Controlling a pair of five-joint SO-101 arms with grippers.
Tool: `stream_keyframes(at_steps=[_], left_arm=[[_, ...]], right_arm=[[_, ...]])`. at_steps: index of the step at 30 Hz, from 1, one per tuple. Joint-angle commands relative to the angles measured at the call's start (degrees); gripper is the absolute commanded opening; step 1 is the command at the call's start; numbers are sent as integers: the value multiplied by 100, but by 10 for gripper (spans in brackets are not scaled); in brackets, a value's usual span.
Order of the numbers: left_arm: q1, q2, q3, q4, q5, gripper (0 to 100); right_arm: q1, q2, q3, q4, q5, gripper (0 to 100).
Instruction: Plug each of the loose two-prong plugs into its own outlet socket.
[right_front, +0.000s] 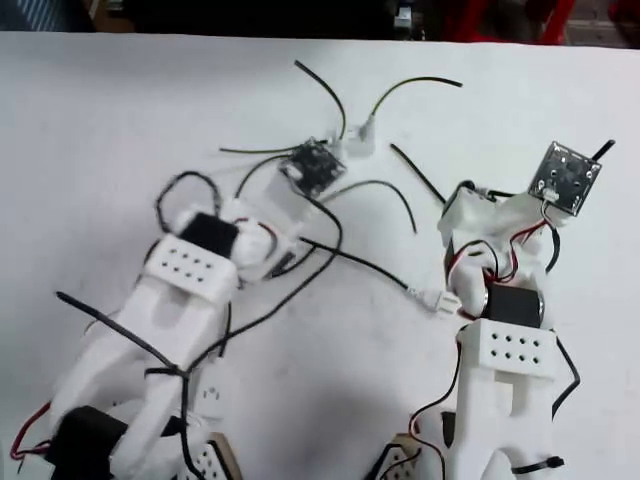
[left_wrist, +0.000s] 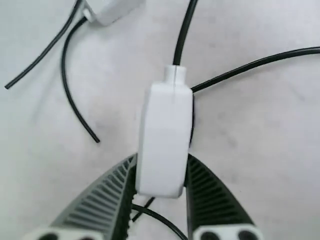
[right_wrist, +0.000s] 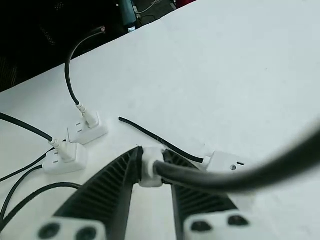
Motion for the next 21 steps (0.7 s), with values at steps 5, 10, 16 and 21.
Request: stream_keyframes(at_steps=[5, 10, 16, 21], left_arm=[[-303, -338, 1574, -2312, -1125, 23], [-295, -338, 2303, -3121, -1363, 23], [-101, -347, 2716, -3165, -1556, 92], [-75, -620, 2576, -2514, -1451, 210]], right_arm=[[22, -101, -273, -119, -53, 16], [13, -101, -264, -119, -53, 16], [4, -101, -264, -119, -44, 16], [4, -92, -264, -119, -26, 16]])
